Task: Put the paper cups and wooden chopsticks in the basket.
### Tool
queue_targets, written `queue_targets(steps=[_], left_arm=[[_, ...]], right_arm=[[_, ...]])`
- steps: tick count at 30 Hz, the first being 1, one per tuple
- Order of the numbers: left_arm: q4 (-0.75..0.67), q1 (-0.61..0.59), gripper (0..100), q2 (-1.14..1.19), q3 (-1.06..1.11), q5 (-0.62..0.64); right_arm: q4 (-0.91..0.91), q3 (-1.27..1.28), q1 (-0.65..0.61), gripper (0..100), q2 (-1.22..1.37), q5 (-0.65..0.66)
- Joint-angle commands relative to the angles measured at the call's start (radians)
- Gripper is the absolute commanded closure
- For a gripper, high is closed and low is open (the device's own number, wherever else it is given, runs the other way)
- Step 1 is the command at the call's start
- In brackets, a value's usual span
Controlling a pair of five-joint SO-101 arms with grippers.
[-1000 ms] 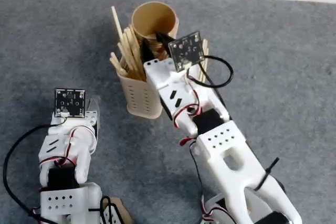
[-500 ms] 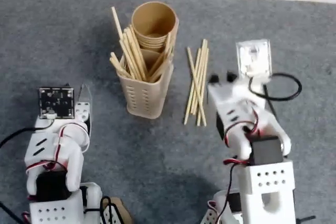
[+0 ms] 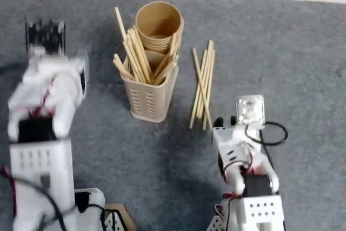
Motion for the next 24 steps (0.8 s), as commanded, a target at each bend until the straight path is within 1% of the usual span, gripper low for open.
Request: queue_targets(steps=[1,3,5,7,8,12,16,19,24], left_arm=[[0.066,0.021,85,0.297,-0.348,0.011],[0.109,0.033,85,0.404,-0.466,0.011],[0.150,0.058,85,0.496,-0.565,0.011],[0.186,0.105,85,0.573,-0.648,0.011],[0.201,0.136,85,0.601,-0.682,0.011],[0.218,0.242,85,0.685,-0.777,0.011],[0.232,0.300,85,0.714,-0.788,0.011],[0.267,0.297,85,0.713,-0.796,0.009],[0.292,0.188,85,0.713,-0.848,0.011]], right_arm=[[-0.016,0.042,0.013,87.8,-0.182,0.002],[-0.016,0.077,0.013,87.8,-0.265,0.029],[-0.015,0.117,0.013,87.9,-0.334,0.112],[-0.012,0.150,0.013,87.9,-0.335,0.181],[0.005,0.160,0.013,87.9,-0.318,0.195],[0.081,0.165,0.012,87.9,-0.292,0.187],[0.088,0.165,0.012,87.9,-0.300,0.121],[0.090,0.165,0.012,87.9,-0.298,0.120],[0.091,0.166,0.012,87.9,-0.291,0.120]])
